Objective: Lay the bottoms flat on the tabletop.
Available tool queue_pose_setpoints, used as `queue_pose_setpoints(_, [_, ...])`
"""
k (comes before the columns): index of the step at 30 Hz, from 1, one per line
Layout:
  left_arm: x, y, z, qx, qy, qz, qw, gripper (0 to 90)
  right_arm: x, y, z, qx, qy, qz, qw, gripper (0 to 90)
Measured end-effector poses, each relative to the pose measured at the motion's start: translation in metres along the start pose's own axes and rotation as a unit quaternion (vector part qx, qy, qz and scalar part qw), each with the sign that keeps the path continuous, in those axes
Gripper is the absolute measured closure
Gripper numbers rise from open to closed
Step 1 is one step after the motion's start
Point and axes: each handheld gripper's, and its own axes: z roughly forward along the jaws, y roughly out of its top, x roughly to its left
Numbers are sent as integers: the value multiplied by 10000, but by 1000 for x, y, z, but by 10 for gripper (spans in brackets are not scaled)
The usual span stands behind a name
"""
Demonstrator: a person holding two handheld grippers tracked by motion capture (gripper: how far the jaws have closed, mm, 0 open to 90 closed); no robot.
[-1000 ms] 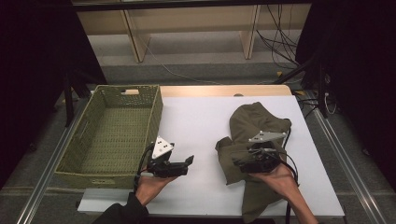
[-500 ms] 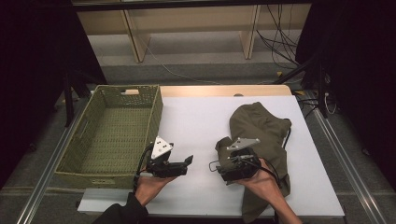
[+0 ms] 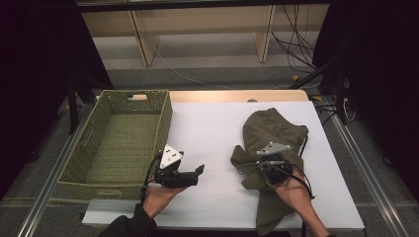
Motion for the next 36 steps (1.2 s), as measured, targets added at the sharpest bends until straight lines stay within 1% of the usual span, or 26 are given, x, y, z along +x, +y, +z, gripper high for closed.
queue_pose_setpoints(6, [1, 0, 0, -8, 5, -11, 10000, 154, -32, -7, -10, -122, -260, 337, 9990, 884])
queue_pose_setpoints(8, [0, 0, 0, -6, 4, -3, 10000, 154, -43, -11, -15, -195, -345, 465, 9981, 884])
queue_pose_setpoints(11, [-1, 0, 0, -8, 2, 3, 10000, 154, -57, -16, -22, -233, -497, 652, 9964, 884])
queue_pose_setpoints(17, [0, 0, 0, -6, 6, -3, 10000, 154, -86, -29, -28, -266, -902, 947, 9911, 885])
queue_pose_setpoints(21, [-1, 0, 0, -8, 6, -2, 10000, 155, -105, -40, -29, -211, -1116, 1215, 9861, 885])
queue_pose_setpoints(23, [-1, 0, 0, -8, 7, -1, 10000, 154, -115, -46, -29, -150, -1236, 1343, 9831, 885])
queue_pose_setpoints(25, [-1, 0, 0, -4, 11, -1, 10000, 154, -125, -52, -30, -34, -1325, 1458, 9804, 885])
queue_pose_setpoints(26, [-1, 0, 0, -7, 10, -3, 10000, 154, -129, -56, -29, -20, -1389, 1527, 9785, 885])
queue_pose_setpoints(27, [-1, 0, 0, -13, 12, 0, 10000, 155, -133, -59, -29, 79, -1417, 1589, 9770, 884])
queue_pose_setpoints(28, [-1, 0, 0, -14, 13, -1, 10000, 154, -138, -63, -28, 86, -1473, 1650, 9752, 884])
queue_pose_setpoints(30, [-1, 0, 0, -9, 14, 3, 10000, 154, -146, -70, -27, 204, -1493, 1833, 9714, 883])
queue_pose_setpoints(31, [-1, 0, 0, -10, 16, 4, 10000, 154, -149, -72, -27, 254, -1457, 1911, 9704, 882])
queue_pose_setpoints(32, [-1, 0, 1, -10, 17, -1, 10000, 154, -151, -74, -26, 285, -1421, 1967, 9697, 881])
queue_pose_setpoints(34, [-1, 1, 1, -11, 14, 0, 10000, 154, -151, -76, -22, 419, -1373, 1962, 9700, 863])
queue_pose_setpoints(35, [-1, 0, 1, -16, 12, 7, 10000, 154, -149, -76, -21, 489, -1364, 1927, 9705, 833])
queue_pose_setpoints(36, [-1, 0, 1, -15, 10, 11, 10000, 154, -147, -75, -19, 522, -1376, 1925, 9702, 764])
